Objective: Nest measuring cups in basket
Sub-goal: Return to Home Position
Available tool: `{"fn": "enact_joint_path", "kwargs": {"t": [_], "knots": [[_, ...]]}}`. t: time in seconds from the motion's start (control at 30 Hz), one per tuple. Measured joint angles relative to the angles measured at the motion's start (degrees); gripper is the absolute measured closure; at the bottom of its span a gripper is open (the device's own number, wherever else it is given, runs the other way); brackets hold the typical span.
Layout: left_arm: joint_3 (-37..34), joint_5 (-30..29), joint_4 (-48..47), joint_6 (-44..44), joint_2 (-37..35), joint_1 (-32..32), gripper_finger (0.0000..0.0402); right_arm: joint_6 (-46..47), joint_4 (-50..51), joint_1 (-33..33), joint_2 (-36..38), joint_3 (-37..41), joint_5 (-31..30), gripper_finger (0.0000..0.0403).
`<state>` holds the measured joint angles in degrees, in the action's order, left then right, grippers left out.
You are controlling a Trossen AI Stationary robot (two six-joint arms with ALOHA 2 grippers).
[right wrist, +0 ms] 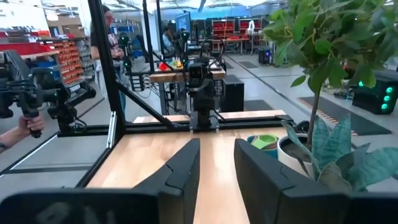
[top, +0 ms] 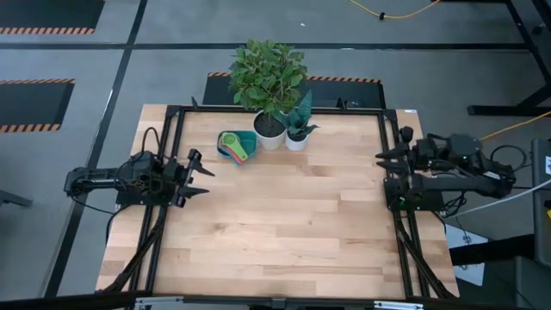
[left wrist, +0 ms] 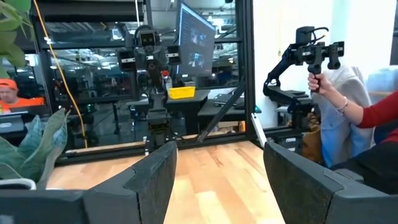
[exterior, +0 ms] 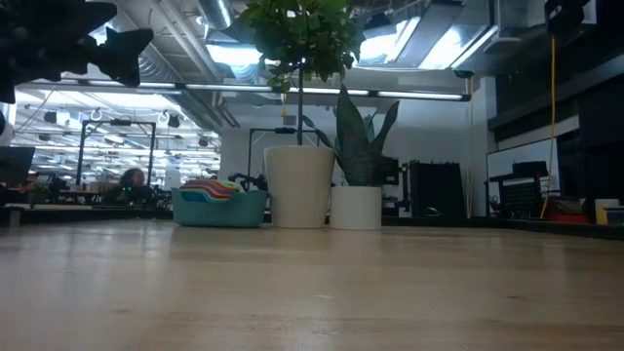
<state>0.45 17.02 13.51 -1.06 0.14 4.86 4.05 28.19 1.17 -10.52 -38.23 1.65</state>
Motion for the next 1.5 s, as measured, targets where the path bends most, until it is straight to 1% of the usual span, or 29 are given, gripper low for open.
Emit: {"fn": "enact_joint_path", "kwargs": {"t": [0.4, 0.53, 0.7, 1.03, 1.33, 1.5], "knots": [[-0.02, -0.07, -2.74, 0.61, 0.00, 0.00, 0.0166, 0.20, -12.31, 0.00, 7.52, 14.06, 0.04, 0.0299], [-0.02, -0.11, -3.62, 0.75, 0.00, -0.02, 0.0166, 0.14, -18.92, 0.00, 8.61, 19.72, 0.04, 0.0299], [-0.02, -0.14, -5.11, 1.14, 0.00, 0.00, 0.0166, 0.26, -24.33, 0.00, 8.96, 24.99, -0.01, 0.0299], [-0.02, -1.40, -5.53, 2.00, 0.00, -0.01, 0.0166, 0.17, -33.65, 0.00, 8.96, 31.23, -0.02, 0.0299], [-0.02, -1.40, -5.52, 2.82, 0.00, -0.01, 0.0166, 0.45, -40.83, -0.01, 8.96, 37.63, 0.00, 0.0299], [-0.02, -1.40, -5.57, 2.87, 0.00, -0.02, 0.0166, 1.64, -40.09, 0.00, 8.94, 37.87, 0.00, 0.0299]]}}
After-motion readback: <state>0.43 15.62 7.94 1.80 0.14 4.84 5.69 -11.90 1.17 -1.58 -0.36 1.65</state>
